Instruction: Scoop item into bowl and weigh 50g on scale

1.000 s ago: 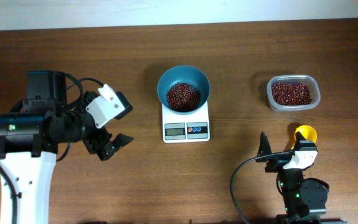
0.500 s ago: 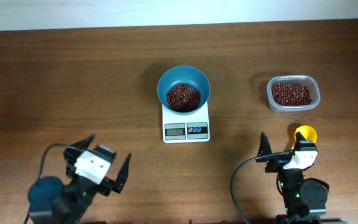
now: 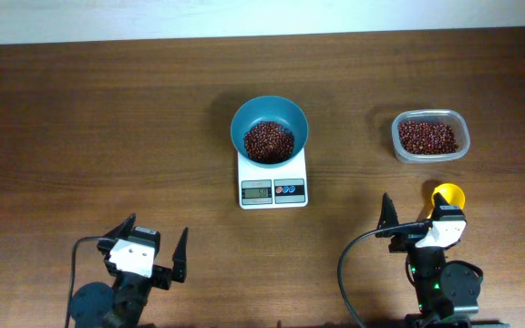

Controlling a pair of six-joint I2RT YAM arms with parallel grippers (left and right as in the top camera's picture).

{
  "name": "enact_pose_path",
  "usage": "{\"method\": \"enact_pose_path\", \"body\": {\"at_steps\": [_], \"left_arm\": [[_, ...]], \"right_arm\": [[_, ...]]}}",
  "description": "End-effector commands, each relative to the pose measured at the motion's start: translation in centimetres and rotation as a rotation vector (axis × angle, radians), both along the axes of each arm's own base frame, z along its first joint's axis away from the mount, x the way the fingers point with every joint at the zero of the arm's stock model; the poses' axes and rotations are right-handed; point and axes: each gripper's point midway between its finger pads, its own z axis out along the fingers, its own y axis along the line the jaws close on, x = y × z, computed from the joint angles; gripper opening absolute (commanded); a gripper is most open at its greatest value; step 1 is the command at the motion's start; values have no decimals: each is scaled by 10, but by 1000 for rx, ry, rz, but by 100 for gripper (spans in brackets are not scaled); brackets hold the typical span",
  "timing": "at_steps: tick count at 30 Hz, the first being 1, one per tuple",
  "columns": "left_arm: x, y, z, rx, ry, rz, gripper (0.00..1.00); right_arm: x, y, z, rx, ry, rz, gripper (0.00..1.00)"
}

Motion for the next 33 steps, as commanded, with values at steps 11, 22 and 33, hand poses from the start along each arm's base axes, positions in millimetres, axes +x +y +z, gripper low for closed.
{"method": "enact_pose_path", "body": {"at_steps": [11, 22, 33], "left_arm": [[20, 13, -37, 95, -33, 44, 99], [23, 24, -37, 178, -51, 87, 99], [37, 38, -18, 50, -196, 205, 99]], "right_arm": [[0, 3, -2, 1, 2, 15, 99], [0, 3, -2, 1, 2, 15, 99], [0, 3, -2, 1, 2, 15, 99]]}}
